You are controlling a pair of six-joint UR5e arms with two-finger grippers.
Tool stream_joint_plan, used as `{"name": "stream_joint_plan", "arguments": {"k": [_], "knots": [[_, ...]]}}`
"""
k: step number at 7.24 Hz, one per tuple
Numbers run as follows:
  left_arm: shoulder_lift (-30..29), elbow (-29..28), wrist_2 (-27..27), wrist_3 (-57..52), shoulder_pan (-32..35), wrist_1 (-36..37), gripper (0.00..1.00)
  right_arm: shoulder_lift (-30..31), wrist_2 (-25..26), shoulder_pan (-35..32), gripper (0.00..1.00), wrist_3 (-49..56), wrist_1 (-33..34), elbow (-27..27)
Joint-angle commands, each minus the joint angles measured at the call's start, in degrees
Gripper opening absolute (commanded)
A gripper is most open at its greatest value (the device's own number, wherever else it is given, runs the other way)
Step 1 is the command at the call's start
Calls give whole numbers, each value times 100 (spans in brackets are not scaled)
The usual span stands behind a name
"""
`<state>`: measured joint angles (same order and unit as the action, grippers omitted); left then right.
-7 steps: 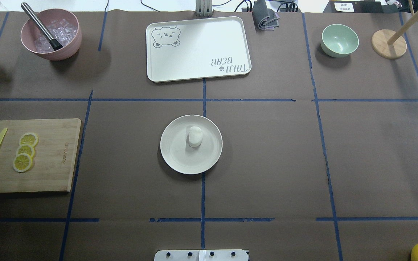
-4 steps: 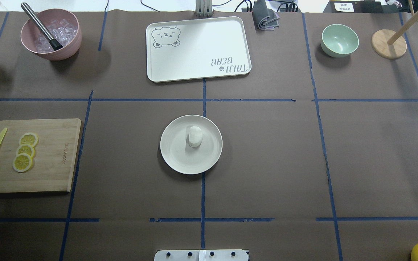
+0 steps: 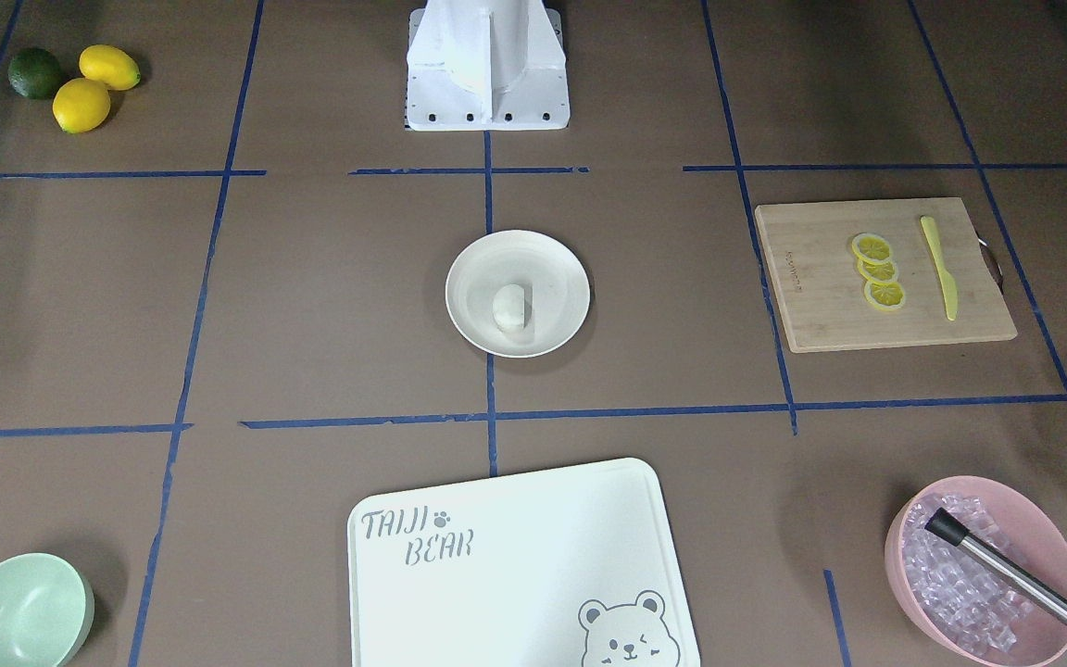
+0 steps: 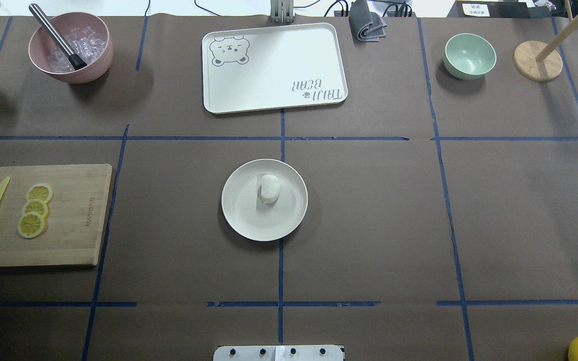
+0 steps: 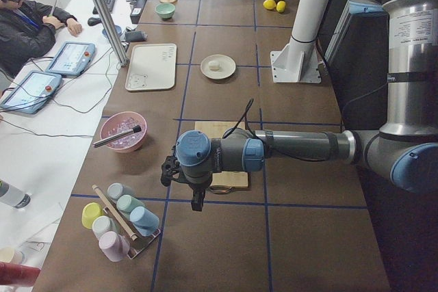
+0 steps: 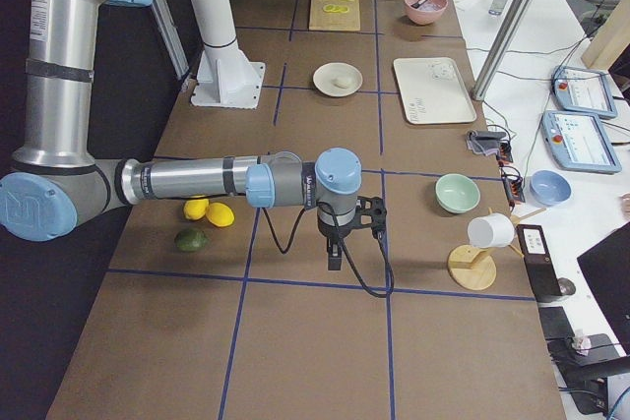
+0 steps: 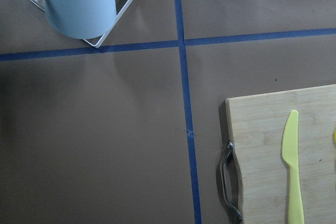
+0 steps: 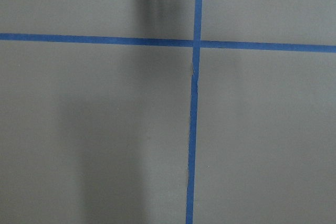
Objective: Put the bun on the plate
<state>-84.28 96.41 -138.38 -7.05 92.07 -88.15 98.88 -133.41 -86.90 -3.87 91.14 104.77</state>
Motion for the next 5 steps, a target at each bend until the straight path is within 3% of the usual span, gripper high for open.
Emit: {"name": "stream_joint_plan", "arguments": {"k": [1,5], "knots": [[25,-26,13,2,4,18,100,0,0,6,100,1,0,0],[25,-26,259,11,4,35,100,9,0,-2,100,1,0,0]]}}
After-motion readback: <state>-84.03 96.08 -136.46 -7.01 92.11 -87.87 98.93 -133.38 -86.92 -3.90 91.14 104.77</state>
